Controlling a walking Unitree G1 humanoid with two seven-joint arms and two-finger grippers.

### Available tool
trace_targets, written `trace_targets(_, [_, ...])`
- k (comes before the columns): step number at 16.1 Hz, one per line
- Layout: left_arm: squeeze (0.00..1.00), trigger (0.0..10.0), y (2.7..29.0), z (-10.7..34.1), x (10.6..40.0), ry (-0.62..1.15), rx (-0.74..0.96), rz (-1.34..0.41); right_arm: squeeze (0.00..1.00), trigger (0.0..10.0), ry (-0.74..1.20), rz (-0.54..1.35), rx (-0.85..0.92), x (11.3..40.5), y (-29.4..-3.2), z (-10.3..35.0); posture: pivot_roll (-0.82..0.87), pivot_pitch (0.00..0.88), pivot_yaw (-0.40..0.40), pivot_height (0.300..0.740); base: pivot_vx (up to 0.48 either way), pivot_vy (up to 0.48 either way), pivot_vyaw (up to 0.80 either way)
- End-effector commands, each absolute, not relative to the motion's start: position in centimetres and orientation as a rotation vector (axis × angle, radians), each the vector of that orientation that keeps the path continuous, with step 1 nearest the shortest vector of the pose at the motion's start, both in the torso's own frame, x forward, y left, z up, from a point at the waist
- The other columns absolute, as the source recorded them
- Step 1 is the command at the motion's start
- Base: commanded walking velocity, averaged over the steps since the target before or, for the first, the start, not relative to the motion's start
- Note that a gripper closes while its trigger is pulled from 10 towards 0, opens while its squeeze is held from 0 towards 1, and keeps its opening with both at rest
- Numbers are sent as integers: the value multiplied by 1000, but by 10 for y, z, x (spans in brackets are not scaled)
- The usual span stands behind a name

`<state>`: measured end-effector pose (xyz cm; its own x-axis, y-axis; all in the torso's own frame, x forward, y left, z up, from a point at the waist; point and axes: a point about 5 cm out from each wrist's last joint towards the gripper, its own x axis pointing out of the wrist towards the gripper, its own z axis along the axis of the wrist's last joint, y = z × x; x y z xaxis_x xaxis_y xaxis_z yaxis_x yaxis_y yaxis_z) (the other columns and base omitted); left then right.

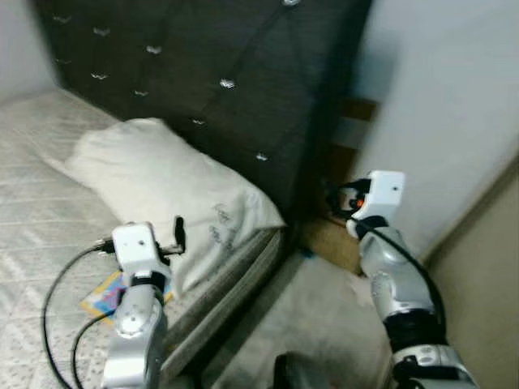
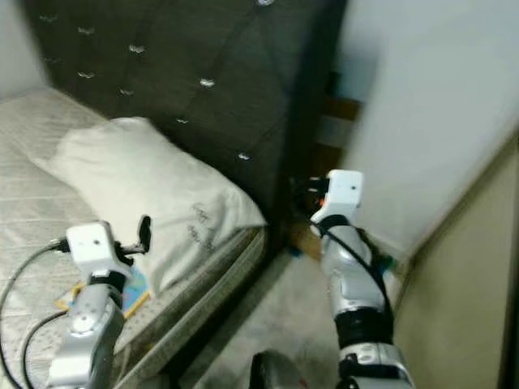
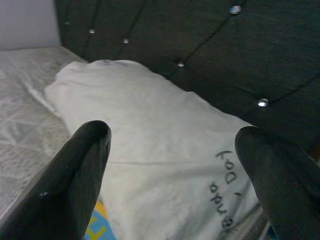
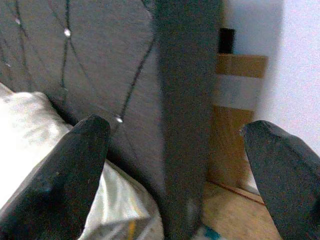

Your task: Clean up the room

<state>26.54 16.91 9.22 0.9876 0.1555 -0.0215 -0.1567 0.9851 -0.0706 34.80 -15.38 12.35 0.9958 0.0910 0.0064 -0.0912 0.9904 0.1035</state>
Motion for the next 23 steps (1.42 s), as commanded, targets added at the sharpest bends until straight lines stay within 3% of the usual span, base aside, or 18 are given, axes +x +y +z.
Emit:
trace_targets(1, [0,10000,170,95,267,8,-79,168,0,10000,31,91,79,352,-149,123,-109,0,-27,652,0,0,0])
trace_targets(12, [0,10000,169,95,265,16,-96,172,0,10000,2,132,68,355,-141,134,-115,0,-27,652,0,0,0])
trace_targets(20, [0,10000,164,91,263,28,-103,167,0,10000,17,162,47,356,-143,133,-110,0,-45,740,0,0,0])
trace_targets(23, [0,10000,164,91,264,26,-102,167,0,10000,21,169,49,355,-141,132,-105,0,-48,740,0,0,0])
